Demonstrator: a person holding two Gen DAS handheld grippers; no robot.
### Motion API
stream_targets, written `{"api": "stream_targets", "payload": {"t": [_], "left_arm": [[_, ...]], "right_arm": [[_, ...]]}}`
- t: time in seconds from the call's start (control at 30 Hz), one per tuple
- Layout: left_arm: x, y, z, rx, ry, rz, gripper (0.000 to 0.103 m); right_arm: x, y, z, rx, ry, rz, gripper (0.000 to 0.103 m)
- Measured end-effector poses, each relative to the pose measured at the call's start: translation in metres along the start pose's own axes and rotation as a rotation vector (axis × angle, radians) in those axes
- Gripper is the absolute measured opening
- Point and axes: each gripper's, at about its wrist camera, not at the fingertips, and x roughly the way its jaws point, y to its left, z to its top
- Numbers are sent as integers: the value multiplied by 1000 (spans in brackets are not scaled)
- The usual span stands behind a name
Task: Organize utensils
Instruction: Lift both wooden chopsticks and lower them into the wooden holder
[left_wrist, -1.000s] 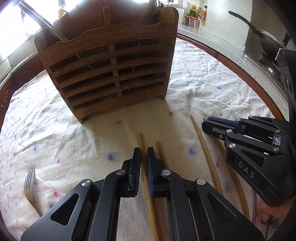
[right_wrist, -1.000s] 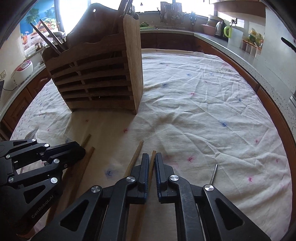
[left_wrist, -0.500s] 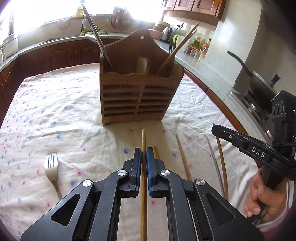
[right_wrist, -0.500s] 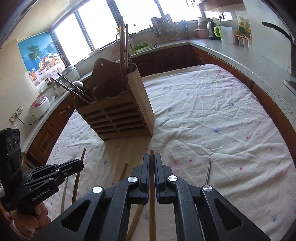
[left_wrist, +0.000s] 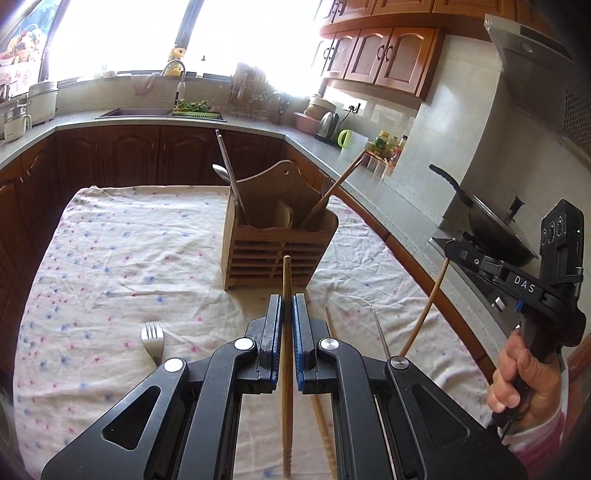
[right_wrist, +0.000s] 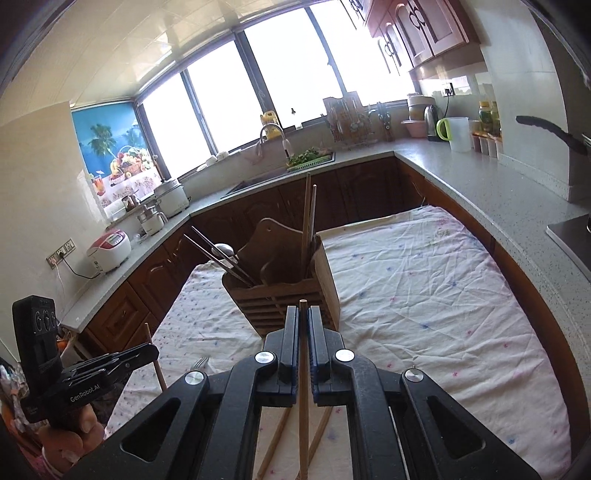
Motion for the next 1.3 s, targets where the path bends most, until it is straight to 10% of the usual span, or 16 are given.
{"api": "stream_targets", "payload": {"t": [0.83, 1.3], "left_arm": [[-28, 5, 26, -9, -112, 22, 5], [-28, 8, 113, -12, -283, 31, 5]], "right_arm": [[-6, 10, 25, -20, -79, 9, 4], [11, 22, 104, -33, -234, 18, 4]]}}
